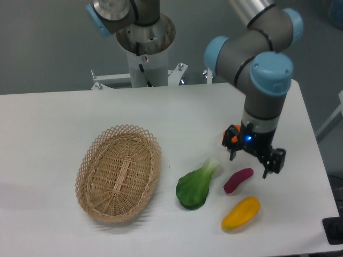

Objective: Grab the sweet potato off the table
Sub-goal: 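Move the open gripper over the purple sweet potato and lower it, then close the gripper around the purple sweet potato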

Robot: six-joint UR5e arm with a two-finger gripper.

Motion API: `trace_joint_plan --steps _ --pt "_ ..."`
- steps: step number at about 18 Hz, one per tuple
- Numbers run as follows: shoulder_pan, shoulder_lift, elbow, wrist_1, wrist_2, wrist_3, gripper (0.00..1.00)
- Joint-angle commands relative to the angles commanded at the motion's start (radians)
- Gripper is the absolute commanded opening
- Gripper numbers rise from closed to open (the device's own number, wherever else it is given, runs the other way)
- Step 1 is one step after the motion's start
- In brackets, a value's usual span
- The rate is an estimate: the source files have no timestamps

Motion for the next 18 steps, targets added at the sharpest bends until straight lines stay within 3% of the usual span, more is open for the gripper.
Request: trace_joint_plan --steps 5,7,10,12,18 --pt "0.002 -0.066 0.000 0.022 0.091 0.142 1.00" --pt "0.003 -0.068 -0.014 0.022 0.091 0.175 1.00" --pt "0.003 -0.091 -0.046 0.086 0.105 0.184 1.00" --pt "0.003 -0.100 -0.068 0.094 0.175 0.259 1.00" --pt "0.002 -0.103 -0.097 0.125 0.183 0.267 1.00"
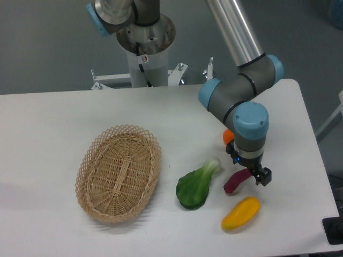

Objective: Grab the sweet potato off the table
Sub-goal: 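Close the gripper around the purple sweet potato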

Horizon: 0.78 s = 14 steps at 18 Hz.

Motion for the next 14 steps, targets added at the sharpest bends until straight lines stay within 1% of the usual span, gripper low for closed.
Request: trace_joint_plan --steps 5,6,8,12,13,14 --pt "-0.002 -0.005 -0.009 0.003 0.000 -0.012 1.00" --pt "-0.005 -0.006 -0.008 0.003 0.000 -0.023 1.00" --pt "-0.017 -0.015 -0.009 0.024 0.000 -0.067 1.00" --pt "-0.026 -0.014 -0.014 0.028 -0.003 -0.104 1.00" --pt "-0.029 -0.015 -0.014 0.029 0.000 -0.107 0.99" --pt "-0.031 -0.015 -0.014 0.034 0.000 -0.107 0.95"
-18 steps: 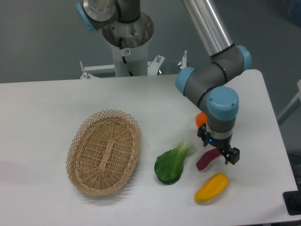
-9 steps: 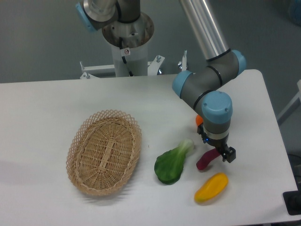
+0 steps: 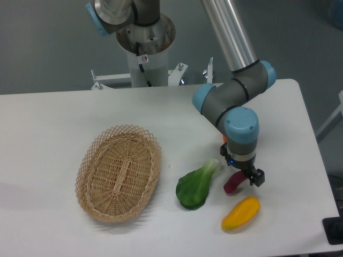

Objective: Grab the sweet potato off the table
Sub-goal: 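Close the gripper around the purple sweet potato, then lift the held sweet potato up off the table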

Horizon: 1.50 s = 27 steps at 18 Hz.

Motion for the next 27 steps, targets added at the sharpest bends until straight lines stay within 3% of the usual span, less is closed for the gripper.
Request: trace_joint_plan --steps 6,13,23,27 --pt "-0.002 -0.002 0.000 0.002 0.000 0.000 0.60" --pt "-0.002 0.000 0.002 0.002 0.002 0.002 0.36" --pt "0.014 0.047 0.029 -0.011 -0.021 0.023 0.32" --pt "0.034 0.126 0.080 -0.064 -0.177 0.028 0.32"
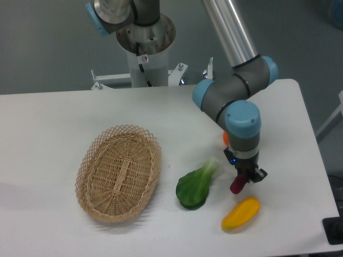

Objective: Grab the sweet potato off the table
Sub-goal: 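Lift the held sweet potato up off the table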

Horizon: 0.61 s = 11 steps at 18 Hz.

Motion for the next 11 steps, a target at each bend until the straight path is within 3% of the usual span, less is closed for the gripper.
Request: trace_joint_plan --steps 5,11 --pt "0.000 0.104 0.066 -0.146 -0.135 -0.116 0.32" --pt "-0.006 0.166 0.068 -0.149 -0.240 -0.256 0.32"
